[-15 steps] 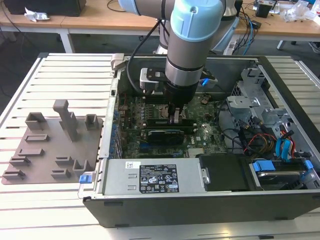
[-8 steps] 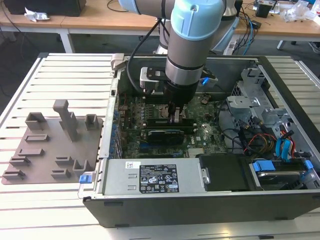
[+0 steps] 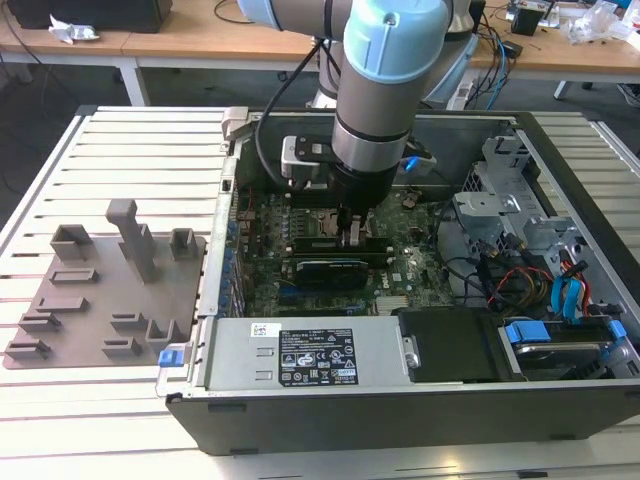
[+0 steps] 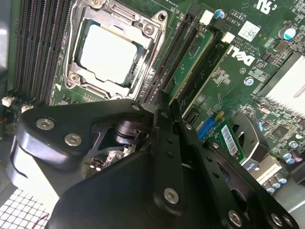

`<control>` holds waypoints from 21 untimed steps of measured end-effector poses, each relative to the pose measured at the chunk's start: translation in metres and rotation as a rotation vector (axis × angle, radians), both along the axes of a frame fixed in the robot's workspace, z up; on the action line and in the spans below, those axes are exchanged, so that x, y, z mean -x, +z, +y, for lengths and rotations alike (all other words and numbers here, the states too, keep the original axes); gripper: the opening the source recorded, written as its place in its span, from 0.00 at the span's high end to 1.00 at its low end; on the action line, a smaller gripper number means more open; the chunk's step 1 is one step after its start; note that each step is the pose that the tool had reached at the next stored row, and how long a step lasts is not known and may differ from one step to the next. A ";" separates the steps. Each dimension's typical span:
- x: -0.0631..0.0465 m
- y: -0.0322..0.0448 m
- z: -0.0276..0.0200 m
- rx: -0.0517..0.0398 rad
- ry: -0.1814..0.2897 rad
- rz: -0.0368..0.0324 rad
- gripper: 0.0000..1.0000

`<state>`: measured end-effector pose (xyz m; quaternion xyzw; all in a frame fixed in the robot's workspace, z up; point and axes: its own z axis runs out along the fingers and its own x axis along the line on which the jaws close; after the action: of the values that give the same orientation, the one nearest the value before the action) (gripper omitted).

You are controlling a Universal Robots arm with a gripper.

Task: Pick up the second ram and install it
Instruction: 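Insert the second ram into the second slot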

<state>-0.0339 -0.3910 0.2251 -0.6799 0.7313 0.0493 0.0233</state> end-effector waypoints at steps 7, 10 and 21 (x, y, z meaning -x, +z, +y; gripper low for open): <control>0.000 -0.0021 0.0001 0.0000 0.000 0.0000 0.86; 0.000 -0.0036 0.0004 0.0003 0.000 0.0001 0.86; 0.000 -0.0112 0.0008 0.0007 0.000 0.0013 0.86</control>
<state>-0.0338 -0.3902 0.2140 -0.6799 0.7313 0.0494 0.0226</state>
